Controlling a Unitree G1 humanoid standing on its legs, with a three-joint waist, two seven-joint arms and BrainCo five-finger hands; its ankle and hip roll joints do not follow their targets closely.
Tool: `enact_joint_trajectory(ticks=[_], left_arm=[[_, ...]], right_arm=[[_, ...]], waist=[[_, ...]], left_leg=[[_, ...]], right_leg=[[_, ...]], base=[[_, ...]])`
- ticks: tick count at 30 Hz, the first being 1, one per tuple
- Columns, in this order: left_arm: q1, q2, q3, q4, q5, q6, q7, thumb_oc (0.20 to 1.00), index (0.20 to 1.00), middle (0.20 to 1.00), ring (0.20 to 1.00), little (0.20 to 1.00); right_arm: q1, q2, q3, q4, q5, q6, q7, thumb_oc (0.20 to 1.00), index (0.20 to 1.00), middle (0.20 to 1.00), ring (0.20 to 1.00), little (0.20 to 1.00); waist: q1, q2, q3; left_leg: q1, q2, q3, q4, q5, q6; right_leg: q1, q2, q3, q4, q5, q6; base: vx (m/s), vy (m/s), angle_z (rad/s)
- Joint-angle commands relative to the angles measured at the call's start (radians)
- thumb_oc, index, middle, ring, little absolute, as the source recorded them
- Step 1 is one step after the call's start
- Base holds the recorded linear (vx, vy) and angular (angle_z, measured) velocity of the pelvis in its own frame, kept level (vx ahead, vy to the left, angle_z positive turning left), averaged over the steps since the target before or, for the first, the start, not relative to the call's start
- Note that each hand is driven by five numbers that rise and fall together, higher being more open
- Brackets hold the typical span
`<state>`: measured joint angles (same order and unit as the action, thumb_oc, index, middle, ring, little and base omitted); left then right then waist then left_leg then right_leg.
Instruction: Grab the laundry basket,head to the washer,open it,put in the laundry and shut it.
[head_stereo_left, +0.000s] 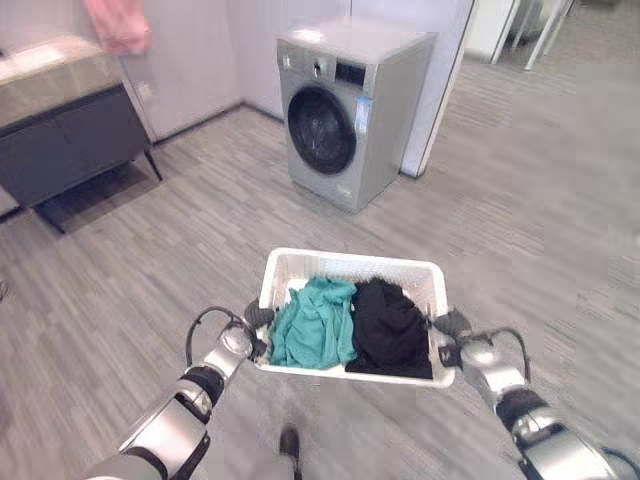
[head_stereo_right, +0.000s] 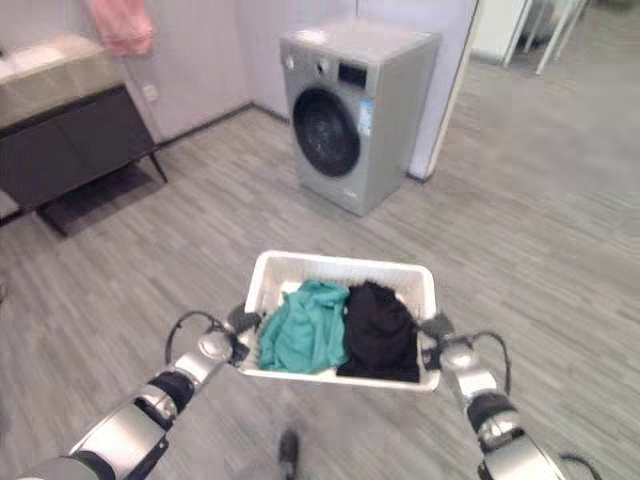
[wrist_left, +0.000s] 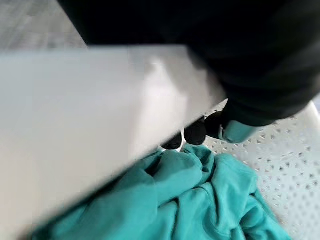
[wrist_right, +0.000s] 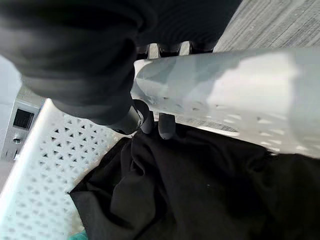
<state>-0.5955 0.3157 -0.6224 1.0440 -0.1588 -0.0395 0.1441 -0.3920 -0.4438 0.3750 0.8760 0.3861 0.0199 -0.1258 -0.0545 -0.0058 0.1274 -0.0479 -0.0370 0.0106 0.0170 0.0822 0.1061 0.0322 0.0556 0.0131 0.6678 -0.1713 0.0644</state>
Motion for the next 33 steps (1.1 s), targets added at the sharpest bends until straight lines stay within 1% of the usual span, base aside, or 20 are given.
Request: enact_joint_trajectory(ticks=[1, 2, 3, 6, 7, 8, 9, 10, 12, 13, 17, 18, 20, 21, 22, 24, 26, 27, 30, 33], left_arm=[[-0.106, 0.013, 0.015, -0.018, -0.010, -0.049, 0.017, 0.200, 0.200, 0.200, 0.200, 0.200], [-0.109, 0.018, 0.015, -0.006, -0.012, -0.049, 0.018, 0.200, 0.200, 0.200, 0.200, 0.200], [-0.110, 0.021, 0.017, -0.007, -0.013, -0.049, 0.017, 0.200, 0.200, 0.200, 0.200, 0.200], [-0.124, 0.018, 0.030, 0.009, -0.018, -0.049, 0.021, 0.200, 0.200, 0.200, 0.200, 0.200], [-0.119, 0.021, 0.034, 0.003, -0.015, -0.049, 0.018, 0.200, 0.200, 0.200, 0.200, 0.200], [-0.124, 0.019, 0.040, 0.013, -0.013, -0.050, 0.022, 0.200, 0.200, 0.200, 0.200, 0.200], [-0.123, 0.018, 0.041, 0.013, -0.013, -0.050, 0.022, 0.200, 0.200, 0.200, 0.200, 0.200], [-0.120, 0.014, 0.060, 0.011, -0.001, -0.051, 0.025, 0.200, 0.200, 0.200, 0.200, 0.200], [-0.124, 0.010, 0.063, 0.020, 0.009, -0.052, 0.028, 0.200, 0.200, 0.200, 0.200, 0.200], [-0.115, 0.002, 0.064, 0.021, 0.025, -0.054, 0.024, 0.200, 0.200, 0.200, 0.200, 0.200], [-0.113, -0.011, 0.061, 0.030, 0.032, -0.055, 0.024, 0.200, 0.200, 0.200, 0.200, 0.200], [-0.106, -0.022, 0.064, 0.041, 0.025, -0.056, 0.021, 0.200, 0.200, 0.200, 0.200, 0.200], [-0.112, -0.027, 0.064, 0.057, 0.000, -0.060, 0.014, 0.200, 0.200, 0.200, 0.200, 0.200], [-0.115, -0.018, 0.069, 0.046, -0.011, -0.062, 0.009, 0.200, 0.200, 0.200, 0.200, 0.200], [-0.127, -0.005, 0.076, 0.014, -0.022, -0.058, 0.010, 0.200, 0.200, 0.200, 0.200, 0.200], [-0.152, -0.014, 0.070, 0.009, -0.025, -0.056, 0.016, 0.200, 0.200, 0.200, 0.200, 0.200], [-0.168, -0.029, 0.060, 0.006, -0.033, -0.050, 0.020, 0.200, 0.200, 0.200, 0.200, 0.200], [-0.175, -0.034, 0.050, -0.010, -0.031, -0.050, 0.024, 0.200, 0.200, 0.200, 0.200, 0.200], [-0.171, -0.025, 0.040, -0.018, -0.042, -0.049, 0.030, 0.200, 0.200, 0.200, 0.200, 0.200], [-0.163, -0.005, 0.039, -0.013, -0.054, -0.057, 0.038, 0.200, 0.200, 0.200, 0.200, 0.200]], right_arm=[[-0.115, 0.013, -0.037, -0.017, 0.010, -0.059, 0.026, 0.200, 0.200, 0.200, 0.200, 0.200], [-0.125, 0.021, -0.035, -0.010, 0.012, -0.064, 0.025, 0.200, 0.200, 0.200, 0.200, 0.200], [-0.131, 0.021, -0.034, -0.006, 0.015, -0.062, 0.025, 0.200, 0.200, 0.200, 0.200, 0.200], [-0.152, 0.013, -0.024, -0.002, 0.024, -0.061, 0.022, 0.200, 0.200, 0.200, 0.200, 0.200], [-0.146, 0.010, -0.025, -0.012, 0.025, -0.059, 0.024, 0.200, 0.200, 0.200, 0.200, 0.200], [-0.146, 0.008, -0.023, -0.019, 0.026, -0.064, 0.021, 0.200, 0.200, 0.200, 0.200, 0.200], [-0.146, 0.007, -0.022, -0.019, 0.026, -0.064, 0.021, 0.200, 0.200, 0.200, 0.200, 0.200], [-0.121, -0.004, -0.038, -0.053, 0.025, -0.062, 0.016, 0.200, 0.200, 0.200, 0.200, 0.200], [-0.113, -0.005, -0.043, -0.058, 0.027, -0.064, 0.016, 0.200, 0.200, 0.200, 0.200, 0.200], [-0.098, -0.012, -0.047, -0.057, 0.024, -0.064, 0.022, 0.200, 0.200, 0.200, 0.200, 0.200], [-0.082, -0.035, -0.048, -0.064, 0.019, -0.060, 0.027, 0.200, 0.200, 0.200, 0.200, 0.200], [-0.082, -0.046, -0.036, -0.074, 0.007, -0.057, 0.037, 0.200, 0.200, 0.200, 0.200, 0.200], [-0.081, -0.058, -0.041, -0.077, 0.017, -0.060, 0.040, 0.200, 0.200, 0.200, 0.200, 0.200], [-0.073, -0.063, -0.051, -0.095, 0.025, -0.062, 0.038, 0.200, 0.200, 0.200, 0.200, 0.200], [-0.068, -0.081, -0.052, -0.129, 0.025, -0.060, 0.026, 0.200, 0.200, 0.200, 0.200, 0.200], [-0.066, -0.097, -0.058, -0.148, 0.027, -0.059, 0.011, 0.200, 0.200, 0.200, 0.200, 0.200], [-0.061, -0.102, -0.061, -0.162, 0.031, -0.057, 0.000, 0.200, 0.200, 0.200, 0.200, 0.200], [-0.061, -0.103, -0.056, -0.165, 0.026, -0.059, -0.002, 0.200, 0.200, 0.200, 0.200, 0.200], [-0.073, -0.097, -0.049, -0.155, 0.024, -0.063, -0.010, 0.200, 0.200, 0.200, 0.200, 0.200], [-0.092, -0.080, -0.039, -0.129, 0.024, -0.073, -0.012, 0.200, 0.200, 0.200, 0.200, 0.200]], waist=[[0.041, 0.027, -0.060], [0.043, 0.032, -0.057], [0.040, 0.037, -0.056], [0.007, 0.037, -0.033], [-0.001, 0.033, -0.032], [-0.011, 0.022, -0.029], [-0.012, 0.025, -0.026], [-0.037, 0.011, -0.019], [-0.045, 0.005, -0.021], [-0.057, 0.009, -0.030], [-0.071, -0.001, -0.055], [-0.073, 0.003, -0.074], [-0.082, 0.006, -0.082], [-0.078, -0.008, -0.079], [-0.058, -0.026, -0.061], [-0.047, -0.039, -0.047], [-0.037, -0.053, -0.035], [-0.019, -0.057, -0.039], [0.008, -0.032, -0.036], [0.028, -0.013, -0.033]], left_leg=[[-0.012, 0.081, 0.012, 0.104, -0.101, -0.082], [0.012, 0.077, 0.025, 0.101, -0.114, -0.077], [0.035, 0.070, 0.030, 0.092, -0.125, -0.073], [0.106, 0.048, 0.020, 0.073, -0.163, -0.076], [0.115, 0.039, 0.016, 0.072, -0.174, -0.080], [0.128, 0.027, 0.013, 0.071, -0.187, -0.085], [0.133, 0.031, 0.012, 0.072, -0.191, -0.086], [0.188, 0.012, -0.015, 0.071, -0.240, -0.098], [0.203, 0.007, -0.026, 0.070, -0.251, -0.101], [0.254, 0.008, -0.042, 0.062, -0.277, -0.108], [0.303, 0.005, -0.067, 0.074, -0.303, -0.116], [0.326, 0.023, -0.082, 0.124, -0.284, -0.137], [0.229, 0.081, -0.067, 0.404, -0.101, -0.199], [0.164, 0.110, -0.031, 0.531, -0.029, -0.202], [0.074, 0.143, 0.008, 0.691, 0.014, -0.182], [-0.005, 0.183, 0.031, 0.749, 0.032, -0.169], [-0.069, 0.213, 0.062, 0.675, -0.011, -0.153], [-0.118, 0.210, 0.061, 0.428, -0.033, -0.161], [-0.112, 0.227, -0.035, 0.072, 0.041, -0.194], [-0.141, 0.240, -0.132, -0.096, 0.081, -0.226]], right_leg=[[-0.057, -0.221, 0.005, -0.067, 0.277, 0.098], [-0.083, -0.248, -0.042, -0.060, 0.286, 0.092], [-0.107, -0.250, -0.082, -0.096, 0.255, 0.080], [-0.194, -0.184, -0.130, -0.261, 0.168, 0.068], [-0.187, -0.175, -0.137, -0.341, 0.166, 0.073], [-0.213, -0.161, -0.123, -0.422, 0.173, 0.075], [-0.204, -0.158, -0.125, -0.427, 0.173, 0.075], [-0.237, -0.153, -0.075, -0.629, 0.234, 0.102], [-0.252, -0.154, -0.053, -0.668, 0.255, 0.111], [-0.251, -0.150, -0.043, -0.717, 0.279, 0.123], [-0.232, -0.144, -0.011, -0.695, 0.291, 0.114], [-0.216, -0.130, -0.016, -0.652, 0.304, 0.095], [-0.151, -0.090, -0.027, -0.618, 0.273, 0.047], [-0.123, -0.091, -0.038, -0.615, 0.264, 0.020], [-0.071, -0.075, -0.034, -0.625, 0.237, -0.016], [-0.021, -0.061, -0.040, -0.644, 0.212, -0.039], [0.012, -0.070, -0.050, -0.647, 0.185, -0.038], [0.045, -0.080, -0.046, -0.663, 0.146, -0.017], [0.094, -0.066, -0.023, -0.669, 0.098, -0.006], [0.154, -0.063, 0.024, -0.661, 0.039, -0.003]], base=[[0.26, 0.249, 0.06], [0.30, 0.221, 0.00], [0.33, 0.204, -0.13], [0.35, 0.100, 0.00], [0.38, 0.015, 0.33], [0.21, -0.011, 0.31], [0.53, -0.063, 0.24], [0.41, -0.059, 0.21], [0.50, -0.082, 0.54], [0.45, -0.080, 0.74], [0.45, -0.119, 0.61], [0.57, -0.253, 0.55], [0.57, -0.327, 0.35], [0.36, -0.344, 0.18], [0.34, -0.324, 0.13], [0.29, -0.223, 0.00], [0.36, -0.045, 0.00], [0.49, 0.095, 0.10], [0.41, 0.154, -0.42], [0.38, 0.181, -0.77]])
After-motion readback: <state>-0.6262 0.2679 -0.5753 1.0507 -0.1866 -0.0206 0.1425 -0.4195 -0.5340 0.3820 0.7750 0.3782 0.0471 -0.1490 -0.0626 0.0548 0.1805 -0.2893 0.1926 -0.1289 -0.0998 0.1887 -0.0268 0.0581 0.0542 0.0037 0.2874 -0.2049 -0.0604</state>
